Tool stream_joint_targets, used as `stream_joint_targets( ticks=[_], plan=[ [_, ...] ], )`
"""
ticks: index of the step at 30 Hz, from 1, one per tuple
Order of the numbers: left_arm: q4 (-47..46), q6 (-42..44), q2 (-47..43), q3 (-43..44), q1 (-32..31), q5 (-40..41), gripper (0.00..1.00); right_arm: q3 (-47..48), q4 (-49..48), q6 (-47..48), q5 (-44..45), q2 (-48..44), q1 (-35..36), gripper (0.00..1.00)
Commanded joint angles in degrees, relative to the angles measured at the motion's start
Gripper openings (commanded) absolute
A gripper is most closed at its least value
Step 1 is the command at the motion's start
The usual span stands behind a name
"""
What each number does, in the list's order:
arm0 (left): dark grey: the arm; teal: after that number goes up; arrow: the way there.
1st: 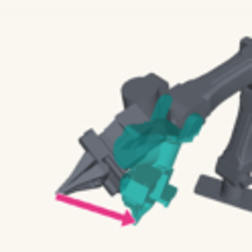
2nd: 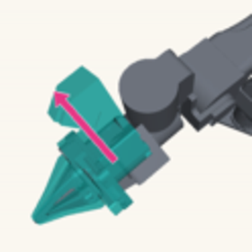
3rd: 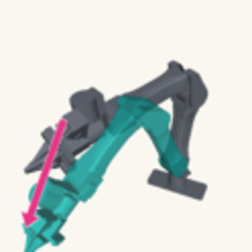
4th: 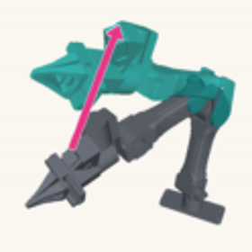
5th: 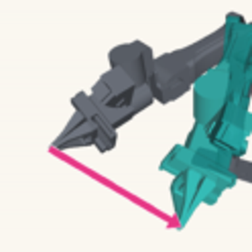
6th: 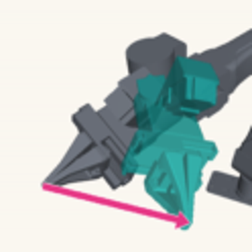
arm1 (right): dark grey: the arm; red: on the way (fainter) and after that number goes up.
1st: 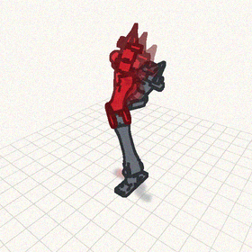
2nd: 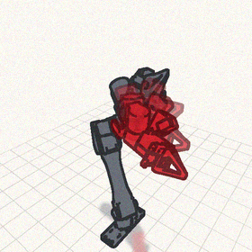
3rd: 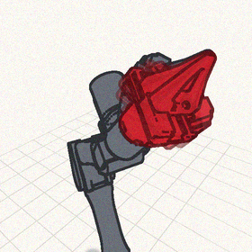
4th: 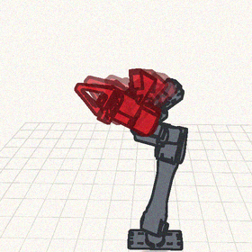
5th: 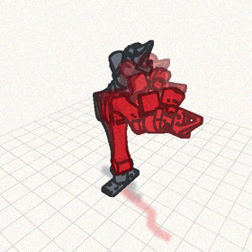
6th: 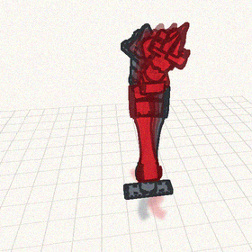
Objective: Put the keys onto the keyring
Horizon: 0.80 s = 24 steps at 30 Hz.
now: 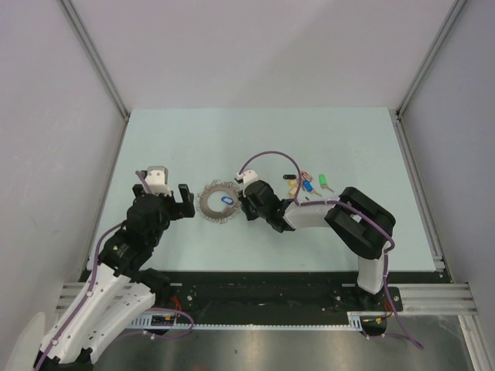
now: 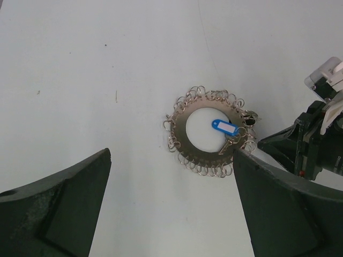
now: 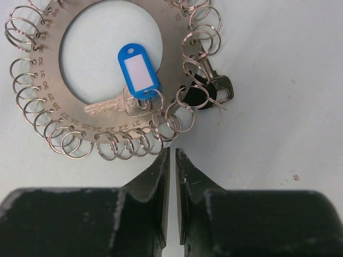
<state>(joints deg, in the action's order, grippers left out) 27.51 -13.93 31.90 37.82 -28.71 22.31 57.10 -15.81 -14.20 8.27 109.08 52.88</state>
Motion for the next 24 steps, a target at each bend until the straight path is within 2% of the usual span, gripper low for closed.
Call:
stream_joint_targets(
  ticks=[1, 4, 10, 18, 24],
  plan=[
    [-2.5, 1.7, -0.8, -0.3, 0.5, 0.0, 1.0, 0.4, -0.6, 3.1, 3.5, -5.0, 2.3, 0.16],
    [-2.4, 1.7, -1.0, -0.3, 0.5, -0.1, 1.0, 0.4, -1.4, 3.2, 2.9, -5.7, 2.8, 0.2],
    [-2.5, 1.8, -1.1, -0.3, 0.5, -0.5, 1.0, 0.5, -6.1, 2.1, -2.3, -5.0, 2.1, 0.21],
    [-2.6, 1.8, -1.3, -0.4, 0.5, -0.7, 1.0, 0.4, -8.8, -0.3, -7.0, -1.3, 0.2, 0.22],
    [-2.6, 1.9, -1.1, -0.5, 0.5, -0.7, 1.0, 0.5, -9.8, -1.2, -9.9, 1.4, -0.6, 0.27]
  ],
)
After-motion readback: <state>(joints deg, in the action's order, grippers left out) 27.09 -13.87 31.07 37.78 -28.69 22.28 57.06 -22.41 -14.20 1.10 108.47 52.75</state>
